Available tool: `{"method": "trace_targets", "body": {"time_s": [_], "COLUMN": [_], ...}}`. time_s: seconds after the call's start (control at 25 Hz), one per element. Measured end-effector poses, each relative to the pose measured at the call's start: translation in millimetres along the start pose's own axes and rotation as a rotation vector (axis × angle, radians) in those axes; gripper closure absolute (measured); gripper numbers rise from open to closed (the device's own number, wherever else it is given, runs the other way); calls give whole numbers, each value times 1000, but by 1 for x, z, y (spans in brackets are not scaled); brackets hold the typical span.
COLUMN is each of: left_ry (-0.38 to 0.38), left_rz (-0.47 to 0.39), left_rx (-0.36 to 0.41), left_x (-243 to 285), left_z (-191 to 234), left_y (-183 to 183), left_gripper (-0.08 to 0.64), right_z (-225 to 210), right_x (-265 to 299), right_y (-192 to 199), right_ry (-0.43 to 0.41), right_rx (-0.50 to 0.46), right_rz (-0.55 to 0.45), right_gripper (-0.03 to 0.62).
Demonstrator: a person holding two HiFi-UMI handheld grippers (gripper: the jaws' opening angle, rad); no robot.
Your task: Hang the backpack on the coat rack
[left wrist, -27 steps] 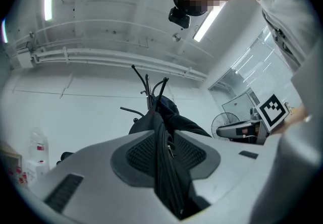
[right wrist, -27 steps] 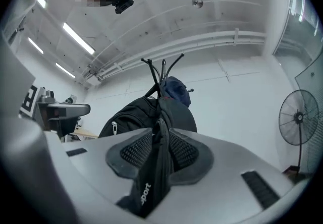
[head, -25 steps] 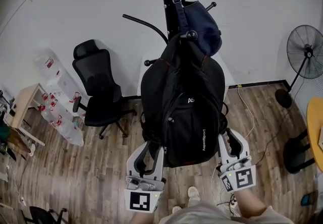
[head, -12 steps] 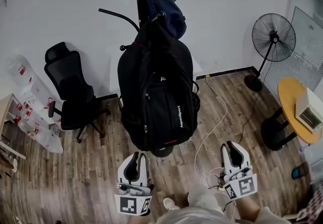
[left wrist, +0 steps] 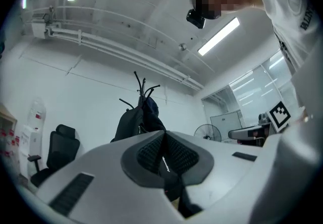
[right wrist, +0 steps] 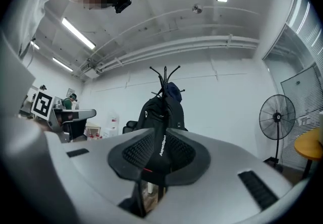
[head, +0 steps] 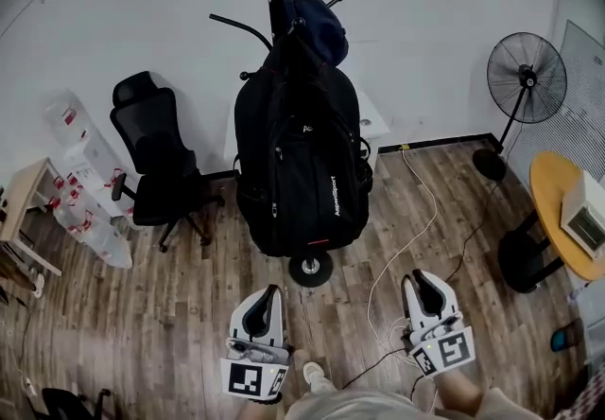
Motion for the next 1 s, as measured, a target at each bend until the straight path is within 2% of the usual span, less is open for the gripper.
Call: {"method": "trace_targets", "body": {"time_s": [0.12,0.32,0.52,0.72,1.0], "left_ry": [-5,2,-28,-70,-68], "left_rz": [-1,12,41,56,72], "left_rx": [39,54,49,72,136], "left_x": [-30,-93,-158,-202,-225], "left_z": [-41,-116,-187,-230,-257], "left_y": [-12,-24,-36,-56,-92], "left_gripper": [551,551,551,551,551], "right_z": [4,9,12,20,36], "right_x": [-42,-128,-212,-266,-290], "right_y": [0,5,3,3,6], "right_ry": [-33,-78,-116,-169,-234], "right_rx": [14,53,96,144,236], "right_rz": [0,12,29,29,21], "right_gripper": [515,515,515,515,515]}}
Point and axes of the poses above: the fingertips, and each gripper's own axes: x forward along the fingers, z to its left, y out of its underside, the point moved 8 cm from there along -x, backward along the fingers, and after that the axes turned 10 degrees about -y, right-handed, at the moved point
